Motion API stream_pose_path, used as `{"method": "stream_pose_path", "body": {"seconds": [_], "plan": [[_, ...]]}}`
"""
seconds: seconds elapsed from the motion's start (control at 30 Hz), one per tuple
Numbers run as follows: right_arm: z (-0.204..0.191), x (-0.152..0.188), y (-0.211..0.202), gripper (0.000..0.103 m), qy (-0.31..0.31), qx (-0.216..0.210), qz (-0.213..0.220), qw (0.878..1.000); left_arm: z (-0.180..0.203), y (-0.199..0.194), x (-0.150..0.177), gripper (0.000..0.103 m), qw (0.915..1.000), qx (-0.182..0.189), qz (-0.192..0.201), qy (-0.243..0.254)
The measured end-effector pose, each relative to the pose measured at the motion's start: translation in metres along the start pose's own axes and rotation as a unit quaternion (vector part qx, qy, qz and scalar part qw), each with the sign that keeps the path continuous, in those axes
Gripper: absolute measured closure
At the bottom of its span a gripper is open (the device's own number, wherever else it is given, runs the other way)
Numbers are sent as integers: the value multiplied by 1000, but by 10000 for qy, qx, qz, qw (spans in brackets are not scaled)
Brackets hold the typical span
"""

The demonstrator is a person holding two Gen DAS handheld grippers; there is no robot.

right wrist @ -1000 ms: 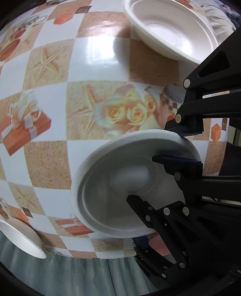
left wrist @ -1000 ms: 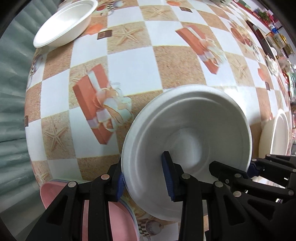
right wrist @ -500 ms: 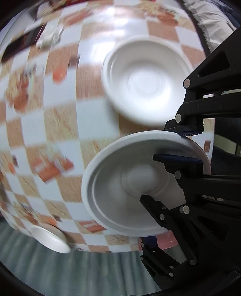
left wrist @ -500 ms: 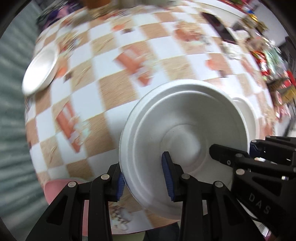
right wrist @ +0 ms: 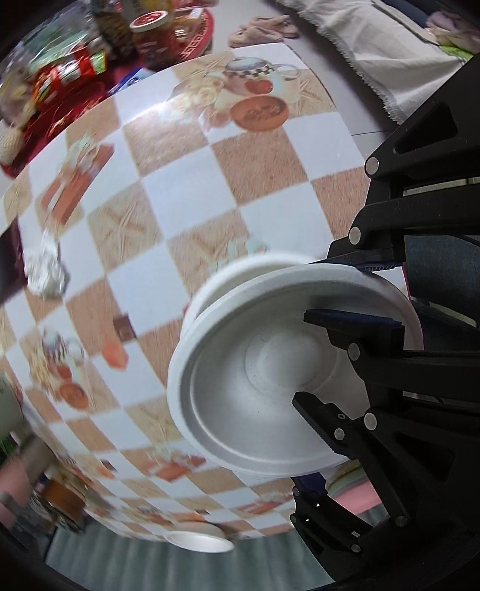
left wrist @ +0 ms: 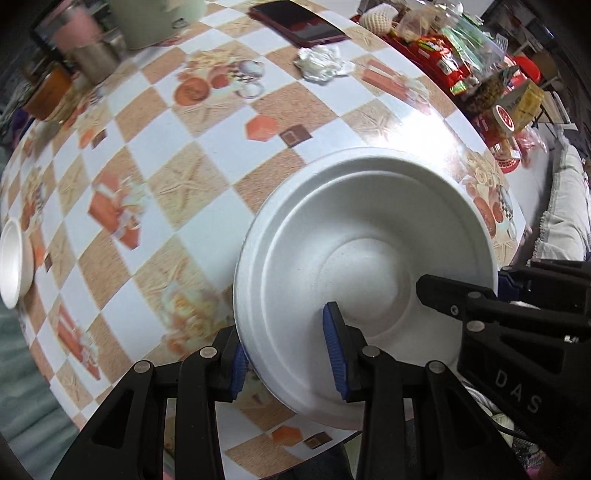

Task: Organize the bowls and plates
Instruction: 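Carry the second bowl into the first bowl and open the left tool, then move the left tool to the last white bowl and grasp its rim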

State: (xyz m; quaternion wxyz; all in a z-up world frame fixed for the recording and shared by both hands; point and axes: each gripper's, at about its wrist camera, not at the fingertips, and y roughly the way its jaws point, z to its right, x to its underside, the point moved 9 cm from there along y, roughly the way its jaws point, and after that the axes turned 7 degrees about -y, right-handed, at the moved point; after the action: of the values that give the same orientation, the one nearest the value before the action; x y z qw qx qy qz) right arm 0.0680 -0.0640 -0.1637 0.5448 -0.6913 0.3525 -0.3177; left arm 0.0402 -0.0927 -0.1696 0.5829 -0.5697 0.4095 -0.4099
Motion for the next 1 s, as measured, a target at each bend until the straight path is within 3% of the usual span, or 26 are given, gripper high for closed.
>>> {"method": "stream_pose_path", "body": {"seconds": [0.07, 0.13, 0.23, 0.27, 0.33, 0.37, 0.63, 1.0], "plan": [[11, 0, -2, 83, 49, -28, -14, 10000, 1, 4, -2, 52, 9999, -84, -50, 21], [17, -3, -1, 83, 44, 30, -8, 10000, -5, 5, -3, 31, 9997, -234, -46, -41], [29, -5, -6, 82, 58, 101, -7, 9999, -20, -4, -2, 24, 9995, -172, 107, -244], [34, -5, -8, 78, 87, 110, -3, 9999, -26, -7, -1, 24, 9993, -138, 141, -319], [43, -7, -13, 13, 173, 207, 43, 9996, -40, -12, 1, 24, 9985, -103, 198, -493], [49, -9, -18, 9, 225, 299, 174, 9991, -49, -15, 2, 24, 9979, -86, 221, -603], [52, -28, -29, 9, 280, 314, 267, 9988, -107, -32, -1, 23, 9879, -87, 400, -1497], [-64, -81, -40, 9, -1008, 98, 395, 9941, -218, -65, -18, 23, 9621, -353, 840, -2569]]}}
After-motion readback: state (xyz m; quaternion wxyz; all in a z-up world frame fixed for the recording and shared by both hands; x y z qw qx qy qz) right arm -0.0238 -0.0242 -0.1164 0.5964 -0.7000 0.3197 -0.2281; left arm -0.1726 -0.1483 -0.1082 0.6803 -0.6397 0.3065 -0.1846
